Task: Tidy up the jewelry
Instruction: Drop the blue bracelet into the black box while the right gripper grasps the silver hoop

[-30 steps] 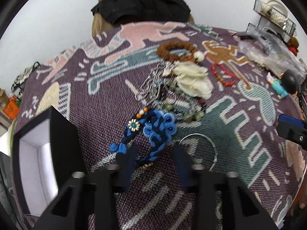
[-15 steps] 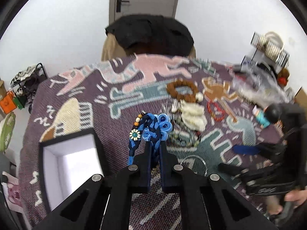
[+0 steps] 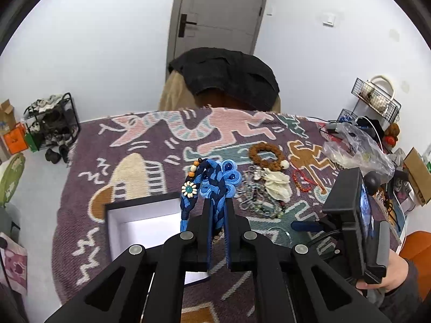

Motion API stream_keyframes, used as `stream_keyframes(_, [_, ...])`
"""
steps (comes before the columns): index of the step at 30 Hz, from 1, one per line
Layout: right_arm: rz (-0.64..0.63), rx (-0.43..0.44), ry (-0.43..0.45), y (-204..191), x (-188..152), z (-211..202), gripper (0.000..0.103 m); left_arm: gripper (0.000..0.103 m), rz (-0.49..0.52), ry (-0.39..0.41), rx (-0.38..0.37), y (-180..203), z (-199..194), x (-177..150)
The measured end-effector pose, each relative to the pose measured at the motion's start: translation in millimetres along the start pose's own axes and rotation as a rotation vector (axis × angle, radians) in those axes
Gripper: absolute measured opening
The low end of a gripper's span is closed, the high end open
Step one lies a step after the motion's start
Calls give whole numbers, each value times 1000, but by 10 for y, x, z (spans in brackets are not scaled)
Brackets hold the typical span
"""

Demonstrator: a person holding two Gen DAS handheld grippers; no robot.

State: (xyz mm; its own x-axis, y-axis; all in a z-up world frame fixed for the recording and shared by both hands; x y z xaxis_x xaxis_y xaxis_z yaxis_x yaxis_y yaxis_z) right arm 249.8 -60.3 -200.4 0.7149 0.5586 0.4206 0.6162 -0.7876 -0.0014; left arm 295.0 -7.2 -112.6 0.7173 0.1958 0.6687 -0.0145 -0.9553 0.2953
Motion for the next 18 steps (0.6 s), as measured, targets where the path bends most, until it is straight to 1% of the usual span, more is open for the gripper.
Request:
stream_keyframes(2, [-22, -28, -10, -8, 5, 21, 74, 7, -6, 4, 8, -75, -39, -10])
stream_keyframes(3, [-36, -39, -12, -24, 1, 18, 70, 7, -10, 6, 11, -115, -61, -20])
stream_keyframes(4, [-50, -32, -7, -57, 4, 1, 65, 7, -17, 8, 14, -163, -83, -32])
stream_keyframes(5, [-60, -31, -6, -80, 16, -8, 51, 7, -25, 9, 17, -208, -97, -41])
stream_keyframes(8, [-97, -53, -9, -131, 17, -25, 51, 7, -46, 10, 23, -322, -129, -69])
stream_keyframes(11, [-106, -52, -4, -148, 12, -70, 51, 7, -54, 11, 29, -395, -155, -93])
stream_keyframes(18, [-75, -61, 77, -132, 157, -431, 51, 7, -91, -17, 26, -518, -130, -220])
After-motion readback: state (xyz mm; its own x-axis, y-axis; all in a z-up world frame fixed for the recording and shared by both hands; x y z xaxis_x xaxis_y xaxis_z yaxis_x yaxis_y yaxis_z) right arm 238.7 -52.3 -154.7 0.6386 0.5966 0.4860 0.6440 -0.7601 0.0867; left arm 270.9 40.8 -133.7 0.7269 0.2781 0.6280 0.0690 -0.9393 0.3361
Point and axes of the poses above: each gripper's, at about its wrist camera, not at the fingertips, and z roughly the way its jaws point, y to its right, x to its top, the point moved 9 cm from there along z, roughly the way its jaws point, and after that the axes turned 10 degrees about -z, right-handed, at the moved point
